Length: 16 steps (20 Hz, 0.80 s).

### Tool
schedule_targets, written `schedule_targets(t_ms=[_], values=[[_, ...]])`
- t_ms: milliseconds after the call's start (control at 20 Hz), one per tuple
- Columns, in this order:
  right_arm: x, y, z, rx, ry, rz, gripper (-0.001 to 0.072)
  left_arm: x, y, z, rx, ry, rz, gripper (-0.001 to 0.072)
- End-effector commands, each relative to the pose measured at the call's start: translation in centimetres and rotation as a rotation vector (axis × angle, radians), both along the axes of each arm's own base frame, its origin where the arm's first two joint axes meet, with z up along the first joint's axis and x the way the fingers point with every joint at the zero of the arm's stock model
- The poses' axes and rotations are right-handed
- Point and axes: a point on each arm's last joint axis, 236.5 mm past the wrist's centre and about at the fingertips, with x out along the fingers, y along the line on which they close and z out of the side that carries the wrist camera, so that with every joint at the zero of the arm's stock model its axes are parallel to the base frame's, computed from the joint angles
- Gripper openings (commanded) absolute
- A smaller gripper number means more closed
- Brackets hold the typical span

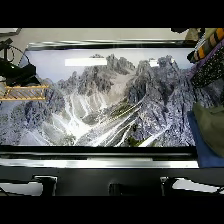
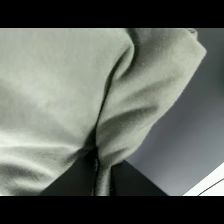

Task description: Fold the clothes and pants, and hang the long-sleeved shirts on hangers.

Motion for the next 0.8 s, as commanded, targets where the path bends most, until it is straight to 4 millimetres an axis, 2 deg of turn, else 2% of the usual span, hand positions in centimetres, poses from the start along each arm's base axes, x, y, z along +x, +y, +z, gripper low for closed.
schedule_targets(t_ms=[0,200,250,300,400,500,550,600,650,700,750], values=[[-1.2,-0.4,-1.0,-0.019,0.047,0.018,0.0028,0.0,0.0,0.0,0.000,0.000,0.000,0.0014],[-2.5,1.0,-2.0,0.032,0.098,0.014,0.0029,0.0,0.0,0.0,0.000,0.000,0.000,0.0014],[-2.8,1.2,-2.1,0.039,0.108,0.015,0.0056,0.0,0.0,0.0,0.000,0.000,0.000,0.0013],[-3.1,0.9,-2.0,0.029,0.121,0.018,0.0136,0.0,0.0,0.0,0.000,0.000,0.000,0.0014],[-3.9,0.0,-1.5,-0.015,0.157,0.023,0.0456,0.0,0.0,0.0,0.001,0.000,0.000,0.0014],[-4.0,-0.9,-0.5,-0.084,0.149,0.007,0.0480,0.0,0.0,0.0,0.001,-0.001,0.000,0.0013],[-3.1,-1.5,0.2,-0.132,0.093,-0.004,0.0476,0.0,0.0,0.0,0.001,-0.001,0.000,0.0013],[-1.3,-2.1,0.9,-0.173,-0.007,-0.013,0.0476,0.1,0.0,0.0,0.002,-0.004,-0.002,0.0013],[2.2,-2.4,1.8,-0.196,-0.172,-0.014,0.0474,0.2,0.0,0.0,0.002,-0.009,-0.002,0.0013],[6.5,-2.4,3.3,-0.202,-0.365,0.004,0.0466,0.3,0.1,0.0,0.003,-0.012,-0.003,0.0014],[11.7,-1.6,5.5,-0.196,-0.579,0.054,0.0397,0.4,0.0,-0.2,0.002,-0.009,-0.004,0.0013]])
